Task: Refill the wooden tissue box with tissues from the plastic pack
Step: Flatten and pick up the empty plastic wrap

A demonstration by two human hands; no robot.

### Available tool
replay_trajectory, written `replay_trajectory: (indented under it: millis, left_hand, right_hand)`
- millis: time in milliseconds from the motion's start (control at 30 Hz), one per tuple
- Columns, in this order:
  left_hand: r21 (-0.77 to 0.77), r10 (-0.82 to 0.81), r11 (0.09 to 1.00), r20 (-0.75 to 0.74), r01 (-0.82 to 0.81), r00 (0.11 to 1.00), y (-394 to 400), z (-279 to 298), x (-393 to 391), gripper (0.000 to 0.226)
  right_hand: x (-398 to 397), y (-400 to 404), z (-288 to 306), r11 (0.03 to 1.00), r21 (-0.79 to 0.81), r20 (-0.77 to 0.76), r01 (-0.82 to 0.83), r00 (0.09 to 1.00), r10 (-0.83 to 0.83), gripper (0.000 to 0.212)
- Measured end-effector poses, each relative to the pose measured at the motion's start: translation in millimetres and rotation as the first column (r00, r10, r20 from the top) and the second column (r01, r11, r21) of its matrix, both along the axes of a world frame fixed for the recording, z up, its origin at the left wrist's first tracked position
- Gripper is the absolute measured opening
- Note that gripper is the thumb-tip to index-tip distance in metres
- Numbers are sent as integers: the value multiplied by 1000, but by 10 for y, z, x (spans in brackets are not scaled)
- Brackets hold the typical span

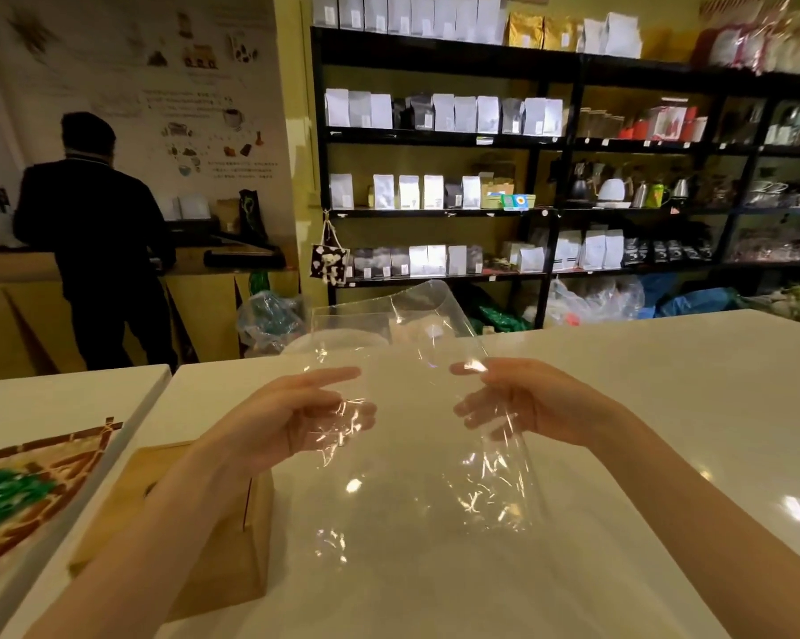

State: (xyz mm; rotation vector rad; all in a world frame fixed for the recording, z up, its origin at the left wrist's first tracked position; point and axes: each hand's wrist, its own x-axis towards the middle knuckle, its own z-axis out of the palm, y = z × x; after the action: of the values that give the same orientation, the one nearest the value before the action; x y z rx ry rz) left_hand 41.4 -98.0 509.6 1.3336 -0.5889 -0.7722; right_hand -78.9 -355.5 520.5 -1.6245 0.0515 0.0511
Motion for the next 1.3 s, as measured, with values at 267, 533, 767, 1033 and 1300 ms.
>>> replay_trajectory:
  millis: [267,533,767,1033,1300]
  left_hand:
    - [-87,-106,990,25,108,994,185,-21,44,50]
    - [-80,-19,996,174,34,985,243,-90,63,35]
    - [64,128,984,385,-164,914,238,-95,-69,57]
    - [100,283,943,258,-316,924,77,-237,-291,102]
    - [-60,513,854,265,-517,816,280,-237,-687,97]
  right_hand:
    - [43,-37,-187,993,113,62,-23,998,16,29]
    - [111,45,-316,946,322,59,-43,998,25,36]
    - [160,38,-374,997,-54,114,50,993,-44,53]
    - [200,75,-432,950,164,122,265,950,-287,45]
    - [-150,354,-449,981,124,-77,151,987,-142,24]
